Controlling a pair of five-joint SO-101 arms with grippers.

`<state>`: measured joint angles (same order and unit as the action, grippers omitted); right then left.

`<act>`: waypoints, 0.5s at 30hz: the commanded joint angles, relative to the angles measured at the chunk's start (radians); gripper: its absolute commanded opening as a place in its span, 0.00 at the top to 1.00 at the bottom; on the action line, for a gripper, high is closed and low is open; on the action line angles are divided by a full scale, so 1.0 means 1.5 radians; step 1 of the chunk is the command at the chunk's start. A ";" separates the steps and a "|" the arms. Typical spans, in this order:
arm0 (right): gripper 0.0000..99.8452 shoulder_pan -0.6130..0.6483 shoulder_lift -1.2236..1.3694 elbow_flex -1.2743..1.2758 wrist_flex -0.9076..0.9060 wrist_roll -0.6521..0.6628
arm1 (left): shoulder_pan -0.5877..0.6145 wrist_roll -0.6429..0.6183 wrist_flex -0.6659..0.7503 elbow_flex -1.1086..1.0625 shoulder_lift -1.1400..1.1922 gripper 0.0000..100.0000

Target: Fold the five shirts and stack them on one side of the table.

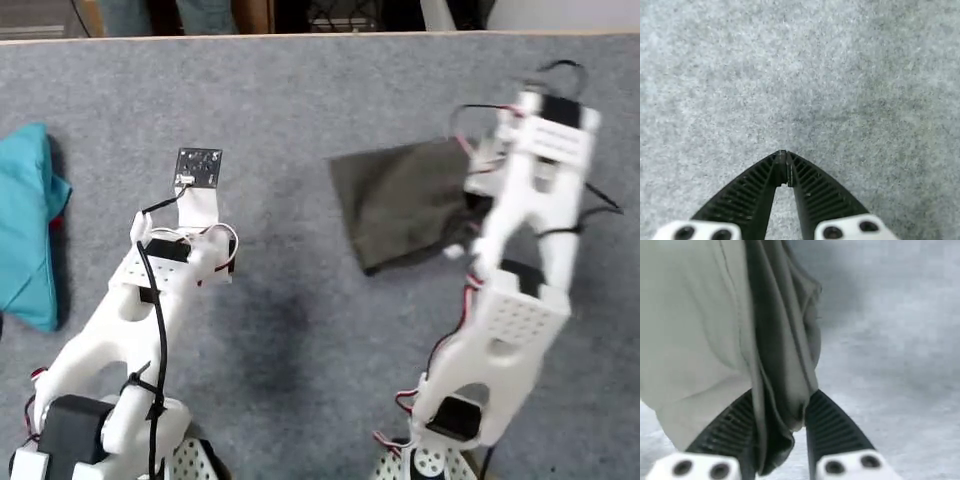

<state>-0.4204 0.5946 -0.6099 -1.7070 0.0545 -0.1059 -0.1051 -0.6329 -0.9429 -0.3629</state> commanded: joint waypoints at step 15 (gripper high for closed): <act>0.92 -0.142 0.101 -0.117 0.029 0.063 | 0.162 0.001 -0.171 0.153 -0.031 0.90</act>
<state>-0.6183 0.7526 -0.7434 -1.6517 0.1450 0.0138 -0.1051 -0.7541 -0.8600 -0.3767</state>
